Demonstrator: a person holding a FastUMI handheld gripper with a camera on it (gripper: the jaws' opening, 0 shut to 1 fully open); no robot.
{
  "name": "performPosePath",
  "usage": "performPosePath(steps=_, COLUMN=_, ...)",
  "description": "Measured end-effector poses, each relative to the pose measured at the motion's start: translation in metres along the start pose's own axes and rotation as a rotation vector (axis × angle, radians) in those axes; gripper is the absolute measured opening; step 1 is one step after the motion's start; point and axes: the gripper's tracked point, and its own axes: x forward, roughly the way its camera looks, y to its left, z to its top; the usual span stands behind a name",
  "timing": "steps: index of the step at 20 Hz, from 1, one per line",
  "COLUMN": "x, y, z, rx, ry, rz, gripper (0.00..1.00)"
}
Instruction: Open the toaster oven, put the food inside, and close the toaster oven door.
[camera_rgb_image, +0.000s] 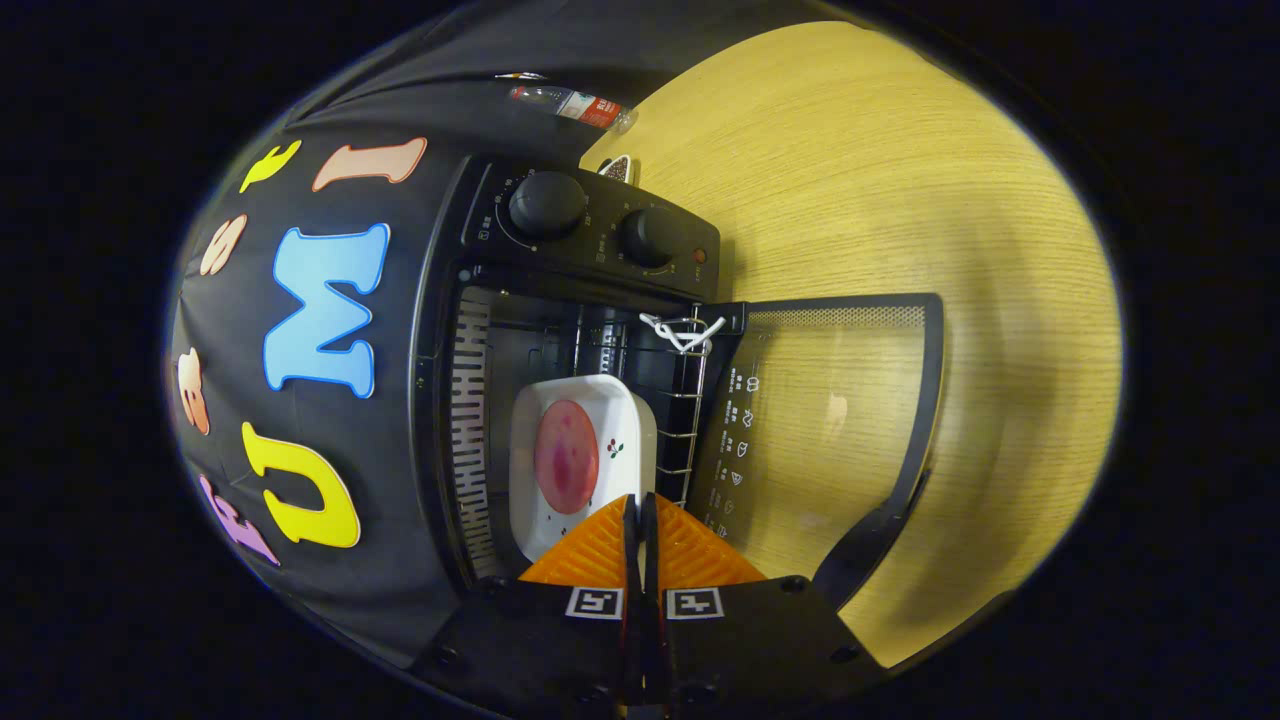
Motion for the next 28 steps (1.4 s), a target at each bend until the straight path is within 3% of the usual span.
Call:
performPosePath(steps=6, x=0.018, y=0.005, z=0.006, rx=0.019, ry=-0.053, rz=-0.001, gripper=0.03)
performPosePath(steps=13, x=0.008, y=0.018, z=-0.002, rx=0.015, ry=-0.016, rz=0.077, gripper=0.12)
performPosePath(steps=17, x=-0.007, y=0.023, z=-0.008, rx=-0.002, ry=0.025, rz=0.104, gripper=1.00)
performPosePath(steps=19, x=-0.017, y=0.022, z=-0.012, rx=-0.054, ry=0.050, rz=0.102, gripper=0.97)
performPosePath(steps=28, x=-0.080, y=-0.009, z=-0.045, rx=-0.500, ry=0.163, rz=0.094, gripper=0.97)
